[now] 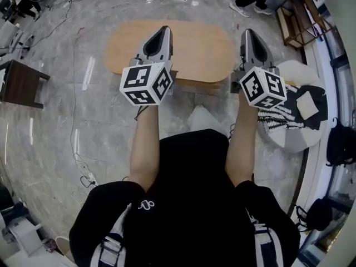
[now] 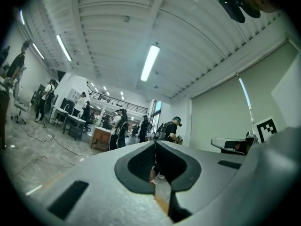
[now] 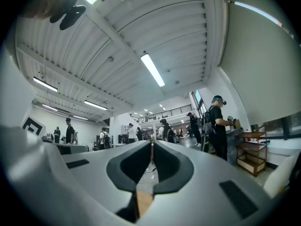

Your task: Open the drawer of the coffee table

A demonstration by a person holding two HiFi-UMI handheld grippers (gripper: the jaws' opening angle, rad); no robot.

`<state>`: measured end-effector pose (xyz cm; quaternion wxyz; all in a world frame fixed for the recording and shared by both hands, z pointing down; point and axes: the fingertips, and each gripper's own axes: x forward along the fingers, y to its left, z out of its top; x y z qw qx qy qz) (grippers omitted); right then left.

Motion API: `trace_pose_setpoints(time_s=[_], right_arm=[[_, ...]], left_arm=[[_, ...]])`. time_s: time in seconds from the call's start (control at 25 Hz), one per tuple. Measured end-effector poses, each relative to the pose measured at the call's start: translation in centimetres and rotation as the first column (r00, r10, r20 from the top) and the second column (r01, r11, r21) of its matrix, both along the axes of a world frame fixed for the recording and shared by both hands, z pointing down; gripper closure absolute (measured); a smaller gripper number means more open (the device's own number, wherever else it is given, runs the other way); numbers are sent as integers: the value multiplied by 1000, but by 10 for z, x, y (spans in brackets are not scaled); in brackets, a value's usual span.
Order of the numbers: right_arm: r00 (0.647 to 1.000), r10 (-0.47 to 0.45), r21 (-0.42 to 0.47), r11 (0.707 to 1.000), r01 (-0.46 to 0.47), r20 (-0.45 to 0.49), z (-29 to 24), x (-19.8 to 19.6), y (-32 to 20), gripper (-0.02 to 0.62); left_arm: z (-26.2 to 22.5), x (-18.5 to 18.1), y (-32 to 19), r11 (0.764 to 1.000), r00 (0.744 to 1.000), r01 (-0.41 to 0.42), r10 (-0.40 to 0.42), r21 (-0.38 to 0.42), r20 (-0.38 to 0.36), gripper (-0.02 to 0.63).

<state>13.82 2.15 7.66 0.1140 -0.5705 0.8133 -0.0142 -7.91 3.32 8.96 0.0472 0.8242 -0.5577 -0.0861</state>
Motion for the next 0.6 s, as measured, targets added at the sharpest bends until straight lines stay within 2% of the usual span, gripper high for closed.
trace_pose_setpoints(time_s=[0.36,0.6], right_arm=[[995,-98,-19,995,98,-4,-23,9,-155,581],[988,-154,-58,986,154,6,-28,6,-217,580]], left_arm=[[-19,13,-131,997,997,82,-82,-13,-10,595],[-29,19,-186,992,993,117,-117,-46,1,595]])
